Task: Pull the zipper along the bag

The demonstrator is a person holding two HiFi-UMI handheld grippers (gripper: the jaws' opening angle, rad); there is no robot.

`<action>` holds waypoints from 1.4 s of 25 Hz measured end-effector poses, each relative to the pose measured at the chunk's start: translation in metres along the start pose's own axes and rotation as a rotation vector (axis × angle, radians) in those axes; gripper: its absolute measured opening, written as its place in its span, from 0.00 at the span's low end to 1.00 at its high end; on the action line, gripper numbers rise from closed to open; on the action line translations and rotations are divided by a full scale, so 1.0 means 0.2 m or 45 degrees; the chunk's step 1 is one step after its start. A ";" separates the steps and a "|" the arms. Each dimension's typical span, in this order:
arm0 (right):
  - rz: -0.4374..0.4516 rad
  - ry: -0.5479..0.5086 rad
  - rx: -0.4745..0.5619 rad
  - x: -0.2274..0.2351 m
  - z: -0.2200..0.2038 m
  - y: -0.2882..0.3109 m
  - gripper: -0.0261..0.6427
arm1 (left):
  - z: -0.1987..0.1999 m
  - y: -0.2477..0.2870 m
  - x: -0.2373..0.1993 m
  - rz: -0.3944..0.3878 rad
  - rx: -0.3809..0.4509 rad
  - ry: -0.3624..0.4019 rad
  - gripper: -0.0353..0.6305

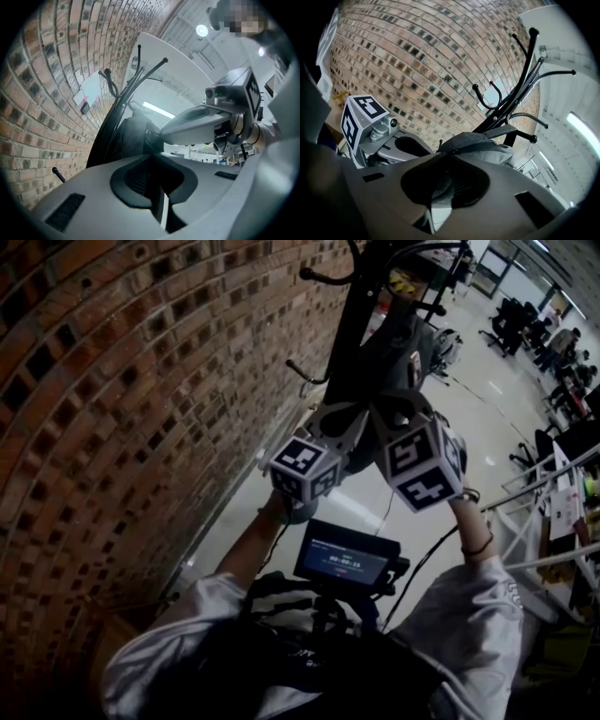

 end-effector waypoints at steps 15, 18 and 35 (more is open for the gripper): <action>0.117 0.534 0.192 -0.07 -0.28 -0.08 0.12 | -0.05 -0.11 0.07 0.048 -0.086 0.085 0.08; 0.143 0.603 0.212 -0.10 -0.34 -0.09 0.12 | -0.03 -0.15 0.05 0.106 -0.105 0.103 0.08; 0.316 0.885 0.337 -0.39 -0.64 -0.21 0.06 | -0.07 -0.46 0.23 0.363 -0.136 0.105 0.08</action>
Point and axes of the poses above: the fingertips, and each gripper's own axes: y forward along the fingers, x to its right, z out of its top, the point moved 3 cm from there along -y, backward along the fingers, and after that the axes turned 7 degrees about z, right-handed, at the moved point
